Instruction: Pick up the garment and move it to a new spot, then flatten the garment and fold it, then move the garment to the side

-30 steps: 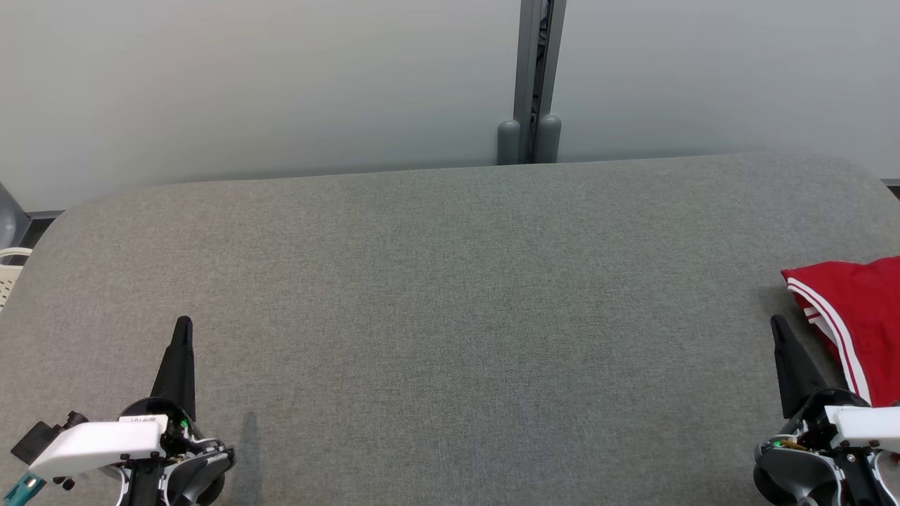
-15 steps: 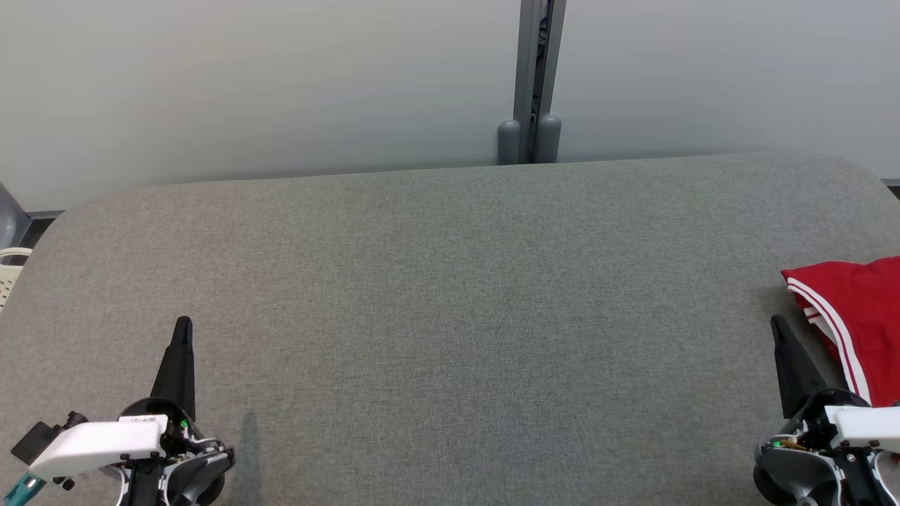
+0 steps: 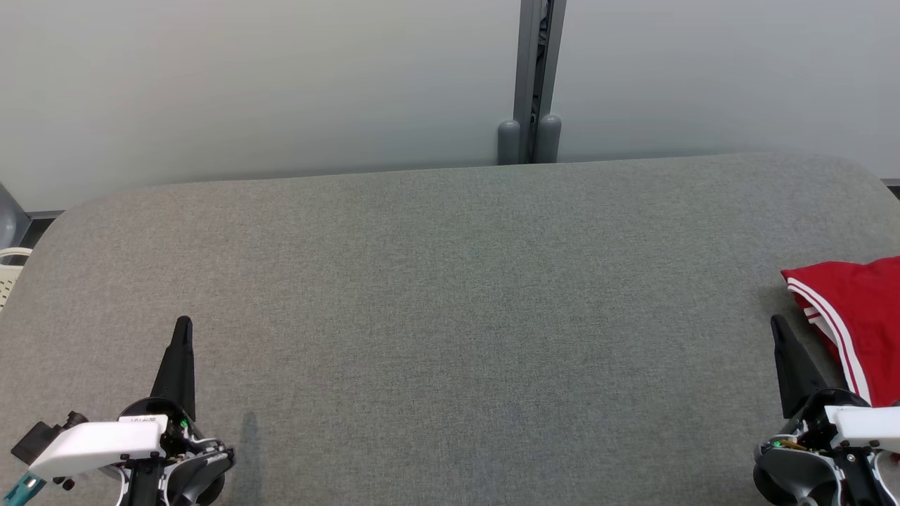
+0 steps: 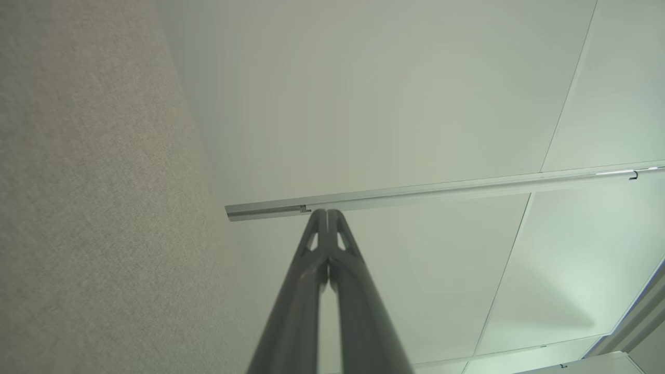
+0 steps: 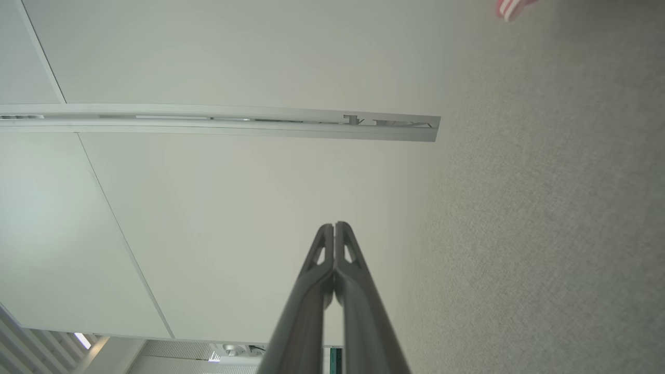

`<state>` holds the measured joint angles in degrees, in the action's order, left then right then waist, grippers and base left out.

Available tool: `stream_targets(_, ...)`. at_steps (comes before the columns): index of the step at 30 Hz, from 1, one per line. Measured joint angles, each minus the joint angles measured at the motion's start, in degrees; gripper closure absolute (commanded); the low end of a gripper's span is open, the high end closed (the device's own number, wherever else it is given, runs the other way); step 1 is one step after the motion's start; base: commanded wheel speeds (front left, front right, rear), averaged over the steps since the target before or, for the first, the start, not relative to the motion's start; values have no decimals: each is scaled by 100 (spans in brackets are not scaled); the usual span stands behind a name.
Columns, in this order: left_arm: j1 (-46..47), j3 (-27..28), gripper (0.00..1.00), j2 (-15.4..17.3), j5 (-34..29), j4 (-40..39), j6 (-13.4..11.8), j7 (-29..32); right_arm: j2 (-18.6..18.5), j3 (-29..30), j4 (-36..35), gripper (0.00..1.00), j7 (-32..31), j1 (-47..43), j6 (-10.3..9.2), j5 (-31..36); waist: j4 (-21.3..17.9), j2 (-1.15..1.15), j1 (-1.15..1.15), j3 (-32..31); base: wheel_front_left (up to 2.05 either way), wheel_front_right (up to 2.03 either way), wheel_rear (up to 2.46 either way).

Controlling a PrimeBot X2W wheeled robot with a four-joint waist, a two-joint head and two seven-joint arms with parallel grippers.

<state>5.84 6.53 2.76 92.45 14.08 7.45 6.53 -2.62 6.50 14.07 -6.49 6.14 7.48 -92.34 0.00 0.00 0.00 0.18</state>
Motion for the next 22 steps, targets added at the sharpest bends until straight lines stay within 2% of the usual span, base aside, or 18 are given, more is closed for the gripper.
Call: stream_targets(22,0,1,100,0,-2,0,0,0,0,0,0,100,0,0,0,0,0,0,0,0,0,0,0)
